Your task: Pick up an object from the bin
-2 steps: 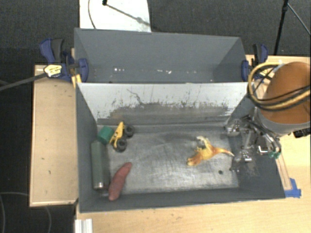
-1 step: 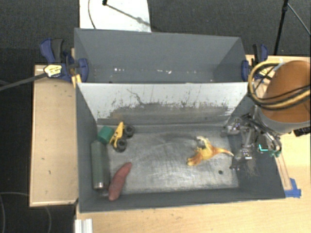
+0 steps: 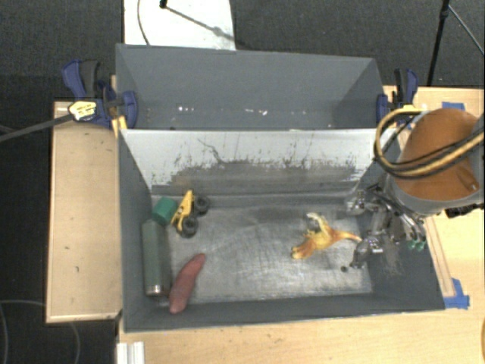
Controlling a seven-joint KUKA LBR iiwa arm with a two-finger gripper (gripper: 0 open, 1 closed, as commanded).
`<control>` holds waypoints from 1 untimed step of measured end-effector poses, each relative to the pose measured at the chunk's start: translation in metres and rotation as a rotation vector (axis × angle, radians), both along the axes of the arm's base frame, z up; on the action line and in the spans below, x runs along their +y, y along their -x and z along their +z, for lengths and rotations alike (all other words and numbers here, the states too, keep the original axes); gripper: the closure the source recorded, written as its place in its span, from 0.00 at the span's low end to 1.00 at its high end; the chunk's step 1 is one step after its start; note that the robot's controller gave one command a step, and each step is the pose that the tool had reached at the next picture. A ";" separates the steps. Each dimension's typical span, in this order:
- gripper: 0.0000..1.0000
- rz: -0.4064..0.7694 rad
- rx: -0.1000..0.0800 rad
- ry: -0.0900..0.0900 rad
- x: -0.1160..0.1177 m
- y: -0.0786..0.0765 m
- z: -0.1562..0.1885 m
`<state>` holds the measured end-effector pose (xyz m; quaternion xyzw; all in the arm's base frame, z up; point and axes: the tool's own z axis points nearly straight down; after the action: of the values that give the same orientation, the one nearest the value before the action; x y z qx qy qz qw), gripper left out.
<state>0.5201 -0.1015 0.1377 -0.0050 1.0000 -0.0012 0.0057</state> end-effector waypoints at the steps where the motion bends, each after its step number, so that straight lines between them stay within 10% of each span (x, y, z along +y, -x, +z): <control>1: 1.00 0.000 0.000 0.000 0.005 0.001 -0.065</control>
Offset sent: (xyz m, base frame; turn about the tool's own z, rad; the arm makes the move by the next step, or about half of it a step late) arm 0.0000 0.0000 0.0000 0.0000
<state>0.5193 -0.0964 0.0728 -0.0051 1.0000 -0.0013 0.0057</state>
